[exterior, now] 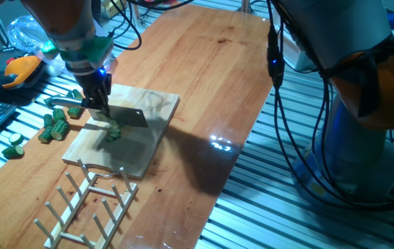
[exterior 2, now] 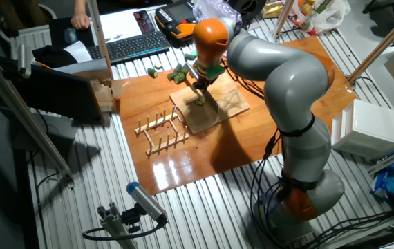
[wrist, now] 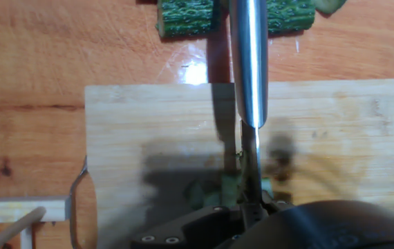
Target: Chop the cucumber into shreds
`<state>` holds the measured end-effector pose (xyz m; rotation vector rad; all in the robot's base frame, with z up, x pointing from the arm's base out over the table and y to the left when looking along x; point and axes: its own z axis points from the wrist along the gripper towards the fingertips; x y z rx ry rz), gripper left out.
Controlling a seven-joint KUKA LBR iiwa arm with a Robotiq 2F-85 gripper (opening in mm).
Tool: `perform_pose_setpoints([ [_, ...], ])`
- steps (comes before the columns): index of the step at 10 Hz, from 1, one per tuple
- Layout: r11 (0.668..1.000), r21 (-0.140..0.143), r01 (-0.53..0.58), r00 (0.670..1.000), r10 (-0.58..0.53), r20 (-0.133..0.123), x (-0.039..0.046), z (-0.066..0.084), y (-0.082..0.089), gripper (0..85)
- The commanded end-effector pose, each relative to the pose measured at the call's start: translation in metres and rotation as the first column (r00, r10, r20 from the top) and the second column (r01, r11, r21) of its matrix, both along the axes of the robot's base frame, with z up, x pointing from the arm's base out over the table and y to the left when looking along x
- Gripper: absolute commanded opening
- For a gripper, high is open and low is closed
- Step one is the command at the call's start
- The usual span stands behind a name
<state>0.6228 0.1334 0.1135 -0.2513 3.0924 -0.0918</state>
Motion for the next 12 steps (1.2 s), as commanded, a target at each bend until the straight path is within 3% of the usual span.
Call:
perform_pose_setpoints([
  [1, 1.000, 0.000, 0.010, 1.000, -0.010, 0.005, -0.0010, -0.003, 0.005, 0.0],
  [2, 1.000, 0.017, 0.026, 1.000, -0.026, -0.001, -0.0026, -0.005, 0.010, 0.0],
  [5, 0.999, 0.014, 0.043, 0.999, -0.043, 0.012, -0.0083, -0.014, 0.022, 0.0],
  [8, 0.998, 0.040, 0.056, 0.998, -0.055, -0.023, -0.0103, -0.004, 0.022, 0.0],
  [9, 0.993, 0.093, 0.069, 0.996, -0.065, -0.054, -0.0091, 0.002, 0.016, 0.0],
  [10, 0.994, 0.093, 0.060, 0.997, -0.055, -0.055, -0.0085, 0.003, 0.012, 0.0],
  [12, 1.000, 0.029, 0.002, 1.000, -0.002, 0.009, -0.0090, -0.008, 0.004, 0.0],
])
